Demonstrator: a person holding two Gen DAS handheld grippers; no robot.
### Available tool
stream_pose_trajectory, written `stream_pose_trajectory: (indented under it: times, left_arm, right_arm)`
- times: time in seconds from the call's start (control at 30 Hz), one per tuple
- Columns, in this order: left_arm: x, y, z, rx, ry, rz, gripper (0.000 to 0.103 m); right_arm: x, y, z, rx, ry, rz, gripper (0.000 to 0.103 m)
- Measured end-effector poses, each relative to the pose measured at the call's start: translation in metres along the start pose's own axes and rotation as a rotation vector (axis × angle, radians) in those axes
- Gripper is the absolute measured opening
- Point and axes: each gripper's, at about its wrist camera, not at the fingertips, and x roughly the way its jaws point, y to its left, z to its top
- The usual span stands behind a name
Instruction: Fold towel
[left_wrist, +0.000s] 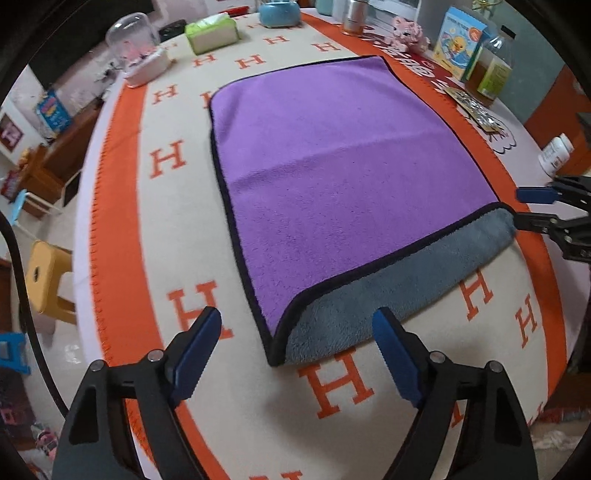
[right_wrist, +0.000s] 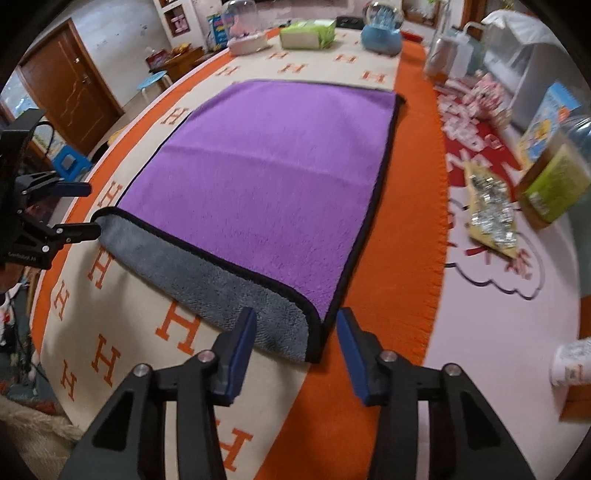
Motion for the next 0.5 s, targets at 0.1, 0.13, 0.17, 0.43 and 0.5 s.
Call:
stream_pose_trajectory:
  times: [0.1,0.13,0.17,0.43,0.5]
  left_arm:
    - [0.006,0.005,0.005,0.018,0.014,-0.052,0.077]
    - [0.008,0.006,0.008,0.021,0.019,-0.067,0.077]
    - [0.008,0.008,0.009,0.025,0.021,-0.080,0.077]
    - [0.020,0.011,0.016,0.056,0.067,-0.159,0.056]
    - [0.021,0.009,0.015,0.063,0.078,-0.184,0.051]
  right_arm:
    - [0.009,-0.005,0.002,-0.003,0.025,0.024,0.039]
    - [0.012,-0.006,0.003,-0.008,0.033,0.032,0.038]
    - [0.015,-0.007,0.003,-0.013,0.042,0.038,0.035]
    - [0.020,-0.004,0.005,-0.058,0.054,0.045,0.026]
    - [0.021,-0.002,0.006,-0.071,0.057,0.042,0.020]
